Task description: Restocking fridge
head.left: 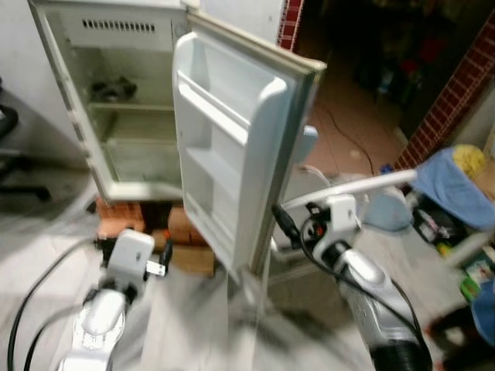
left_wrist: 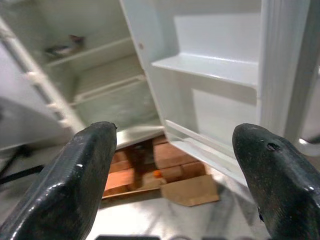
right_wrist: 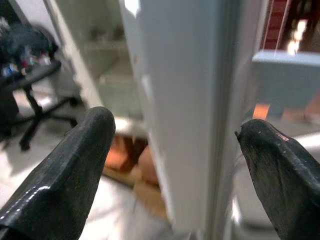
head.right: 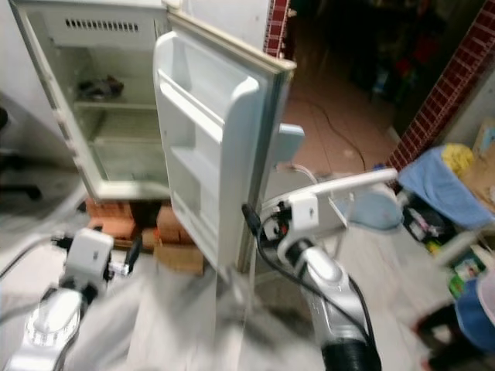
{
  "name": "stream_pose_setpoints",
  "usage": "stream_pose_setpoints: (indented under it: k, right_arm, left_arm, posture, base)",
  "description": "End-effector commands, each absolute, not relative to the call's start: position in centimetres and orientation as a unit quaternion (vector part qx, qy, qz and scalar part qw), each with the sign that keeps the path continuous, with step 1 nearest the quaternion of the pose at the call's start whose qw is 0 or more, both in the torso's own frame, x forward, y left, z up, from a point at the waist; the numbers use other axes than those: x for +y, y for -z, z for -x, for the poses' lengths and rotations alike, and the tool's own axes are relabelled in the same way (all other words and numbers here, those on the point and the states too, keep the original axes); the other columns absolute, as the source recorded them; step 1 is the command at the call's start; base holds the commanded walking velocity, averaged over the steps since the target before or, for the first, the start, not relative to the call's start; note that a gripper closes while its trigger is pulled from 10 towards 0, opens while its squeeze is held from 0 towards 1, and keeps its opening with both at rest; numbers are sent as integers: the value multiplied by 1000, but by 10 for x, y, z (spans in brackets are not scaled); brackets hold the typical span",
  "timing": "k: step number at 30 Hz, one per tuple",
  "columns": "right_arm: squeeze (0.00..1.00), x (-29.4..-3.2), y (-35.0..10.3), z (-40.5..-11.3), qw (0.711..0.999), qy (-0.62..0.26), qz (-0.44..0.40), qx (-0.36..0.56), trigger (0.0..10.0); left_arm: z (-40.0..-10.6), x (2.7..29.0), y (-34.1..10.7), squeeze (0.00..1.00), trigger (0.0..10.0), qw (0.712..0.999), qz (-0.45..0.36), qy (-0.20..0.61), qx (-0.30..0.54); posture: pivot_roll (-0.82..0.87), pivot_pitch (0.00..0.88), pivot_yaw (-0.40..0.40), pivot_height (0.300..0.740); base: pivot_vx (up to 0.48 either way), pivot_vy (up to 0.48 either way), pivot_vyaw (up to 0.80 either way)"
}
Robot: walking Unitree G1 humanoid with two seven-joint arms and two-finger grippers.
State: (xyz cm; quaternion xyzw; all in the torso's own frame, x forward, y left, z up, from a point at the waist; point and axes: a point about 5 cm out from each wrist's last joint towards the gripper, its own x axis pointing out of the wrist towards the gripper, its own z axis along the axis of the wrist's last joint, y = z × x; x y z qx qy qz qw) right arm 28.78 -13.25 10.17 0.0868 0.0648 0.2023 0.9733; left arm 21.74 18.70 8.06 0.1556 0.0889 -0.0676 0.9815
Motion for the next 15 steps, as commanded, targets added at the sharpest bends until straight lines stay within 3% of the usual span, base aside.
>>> stream_pose_setpoints:
  k: [1, 6, 13, 15]
  right_arm:
    - [0, -141, -102, -292, 978, -176, -88, 62, 10000]
    - [0, -141, -104, -295, 980, -170, -87, 54, 10000]
    - [0, -140, -102, -293, 982, -170, -74, 44, 10000]
    - [0, -141, -105, -294, 984, -160, -73, 32, 10000]
  left_arm:
    - [-220, 184, -82, 0, 10000, 982, -153, 66, 85]
    - [-220, 187, -83, 0, 10000, 986, -134, 55, 81]
    - [-218, 187, -85, 0, 10000, 988, -129, 49, 67]
    - [-216, 188, -83, 0, 10000, 989, -124, 44, 73]
  posture:
    - [139, 19, -38, 740]
    - [140, 19, -39, 740]
    - [138, 18, -35, 740]
    - [137, 18, -34, 740]
  base:
    - [0, 0, 0]
    - [292, 0, 0]
    - [0, 0, 0]
    - [324, 0, 0]
